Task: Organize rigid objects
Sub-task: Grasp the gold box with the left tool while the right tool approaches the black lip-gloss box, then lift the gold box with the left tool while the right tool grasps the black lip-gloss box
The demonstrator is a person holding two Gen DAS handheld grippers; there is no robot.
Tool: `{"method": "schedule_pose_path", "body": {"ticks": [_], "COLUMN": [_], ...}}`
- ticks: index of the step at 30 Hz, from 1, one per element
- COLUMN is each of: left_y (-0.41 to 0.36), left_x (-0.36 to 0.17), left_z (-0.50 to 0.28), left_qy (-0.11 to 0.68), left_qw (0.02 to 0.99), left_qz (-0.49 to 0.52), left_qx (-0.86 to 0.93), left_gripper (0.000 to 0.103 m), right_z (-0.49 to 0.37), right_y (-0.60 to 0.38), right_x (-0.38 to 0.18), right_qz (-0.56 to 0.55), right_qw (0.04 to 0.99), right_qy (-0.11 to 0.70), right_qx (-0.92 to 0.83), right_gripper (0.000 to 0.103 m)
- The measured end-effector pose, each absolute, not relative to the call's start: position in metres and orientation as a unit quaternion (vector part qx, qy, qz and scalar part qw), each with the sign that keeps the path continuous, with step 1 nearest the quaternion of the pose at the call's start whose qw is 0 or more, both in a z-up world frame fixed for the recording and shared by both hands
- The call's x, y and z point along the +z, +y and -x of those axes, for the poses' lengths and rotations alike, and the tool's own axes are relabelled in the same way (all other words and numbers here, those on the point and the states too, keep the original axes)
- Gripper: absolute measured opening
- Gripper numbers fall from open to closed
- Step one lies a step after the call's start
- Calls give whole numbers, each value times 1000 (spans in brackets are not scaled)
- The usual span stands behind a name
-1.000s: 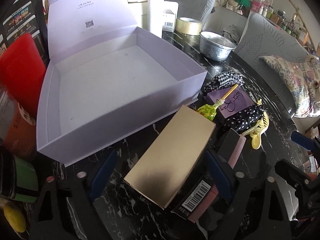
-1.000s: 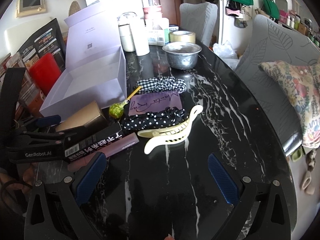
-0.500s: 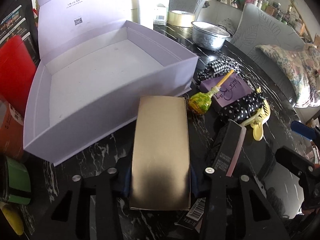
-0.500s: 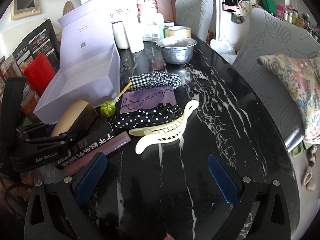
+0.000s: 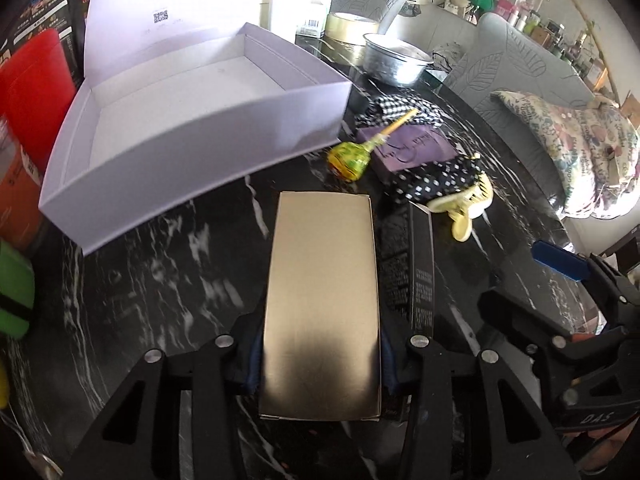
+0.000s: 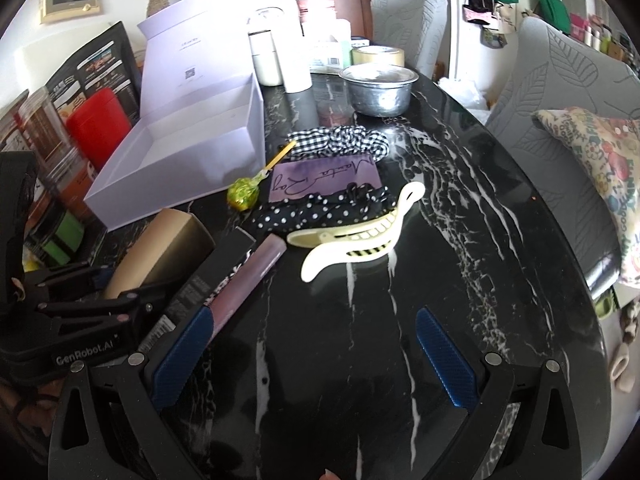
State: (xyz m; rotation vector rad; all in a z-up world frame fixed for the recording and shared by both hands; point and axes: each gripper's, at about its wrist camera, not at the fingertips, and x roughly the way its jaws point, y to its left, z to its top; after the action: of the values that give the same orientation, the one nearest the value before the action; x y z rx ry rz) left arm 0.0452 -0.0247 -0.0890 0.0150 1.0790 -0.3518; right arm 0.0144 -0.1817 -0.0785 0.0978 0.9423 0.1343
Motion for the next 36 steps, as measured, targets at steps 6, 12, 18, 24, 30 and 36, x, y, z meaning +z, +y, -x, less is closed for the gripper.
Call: {"method": "schedule_pose_path", "body": {"ticks": [6,12,18,24,30,36], "left_y": [-31,-24,3,24,38,47], "left_x": [-88,-87,-87,-83,-79,-81], "left_z": [-27,-12,-1,5,8,7], "left_qy": [509,508,509,500,493,493], "left_qw": [844,848,853,860,866,865], "left_qz": [3,13,20,24,28,38], "left_qx": [-168,-150,-119,-94,-79,-81], "left_gripper": [44,44,44,44,44,44], "right_z": [-3,8,14,13,12,7], "right_y": [-182,-181,-169,-150,-133,-117], "right_x": [-78,-74,-71,-76,-77,-82], "right_qz": [-42,-39,-37,-45,-35,-22], "right_qw": [889,892,895,886,886,878], "right_qy": [452,444,434,439,433,443], "right_qx": [64,71,98,142,161,183], "right_gripper": [103,103,90,61,48,48]}}
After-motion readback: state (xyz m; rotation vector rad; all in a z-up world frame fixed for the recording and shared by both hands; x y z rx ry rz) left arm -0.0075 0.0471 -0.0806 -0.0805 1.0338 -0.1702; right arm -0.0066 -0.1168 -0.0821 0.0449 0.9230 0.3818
